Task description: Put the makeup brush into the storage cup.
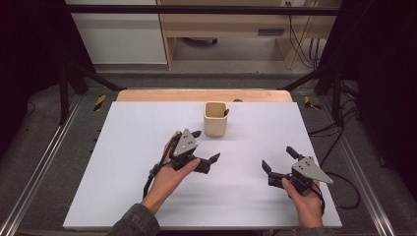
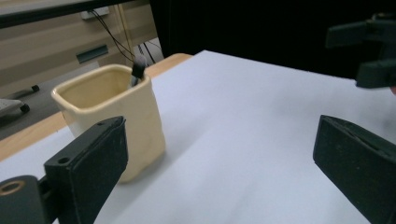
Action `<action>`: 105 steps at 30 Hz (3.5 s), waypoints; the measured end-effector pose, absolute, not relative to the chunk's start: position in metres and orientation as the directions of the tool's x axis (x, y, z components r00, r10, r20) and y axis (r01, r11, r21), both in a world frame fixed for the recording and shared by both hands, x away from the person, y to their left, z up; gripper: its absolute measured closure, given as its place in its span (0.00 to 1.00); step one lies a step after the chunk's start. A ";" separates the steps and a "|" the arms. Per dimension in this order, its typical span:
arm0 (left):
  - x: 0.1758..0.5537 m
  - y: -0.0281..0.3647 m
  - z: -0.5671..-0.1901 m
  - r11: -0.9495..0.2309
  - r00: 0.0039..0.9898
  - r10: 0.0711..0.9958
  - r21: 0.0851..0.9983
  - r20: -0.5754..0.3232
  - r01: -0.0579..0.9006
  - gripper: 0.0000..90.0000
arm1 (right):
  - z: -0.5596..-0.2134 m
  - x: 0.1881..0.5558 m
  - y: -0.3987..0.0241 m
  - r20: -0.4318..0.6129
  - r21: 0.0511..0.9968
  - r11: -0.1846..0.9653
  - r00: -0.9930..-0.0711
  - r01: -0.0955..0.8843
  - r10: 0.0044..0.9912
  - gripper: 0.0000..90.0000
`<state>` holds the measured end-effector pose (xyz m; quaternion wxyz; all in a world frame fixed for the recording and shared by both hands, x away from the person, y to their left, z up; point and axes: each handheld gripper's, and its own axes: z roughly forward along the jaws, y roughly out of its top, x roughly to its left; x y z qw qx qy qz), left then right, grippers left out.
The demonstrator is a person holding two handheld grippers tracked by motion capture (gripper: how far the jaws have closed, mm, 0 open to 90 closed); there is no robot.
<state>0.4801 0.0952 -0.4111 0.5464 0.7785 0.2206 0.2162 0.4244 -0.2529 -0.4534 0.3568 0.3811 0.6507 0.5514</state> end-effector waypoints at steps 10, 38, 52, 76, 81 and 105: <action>0.462 0.129 -0.424 -0.313 0.799 0.593 0.943 0.103 0.110 0.03 | -0.458 0.426 -0.249 -0.066 0.983 0.137 -0.455 0.125 0.888 0.03; 0.449 0.198 -0.406 -0.279 0.759 0.640 0.956 0.117 0.087 0.03 | -0.458 0.425 -0.250 -0.076 0.981 0.149 -0.451 0.128 0.889 0.03; 0.442 0.224 -0.399 -0.255 0.740 0.662 0.964 0.119 0.074 0.03 | -0.458 0.425 -0.250 -0.081 0.981 0.153 -0.456 0.122 0.886 0.03; 0.425 0.278 -0.392 -0.226 0.706 0.693 0.974 0.144 0.023 0.02 | -0.456 0.424 -0.252 -0.082 0.981 0.152 -0.451 0.121 0.889 0.03; 0.423 0.287 -0.393 -0.205 0.696 0.706 0.979 0.132 0.022 0.02 | -0.456 0.423 -0.251 -0.081 0.981 0.151 -0.453 0.119 0.888 0.03; 0.417 0.314 -0.414 -0.115 0.651 0.755 0.993 0.077 0.016 0.02 | -0.454 0.422 -0.254 -0.074 0.984 0.138 -0.444 0.114 0.893 0.03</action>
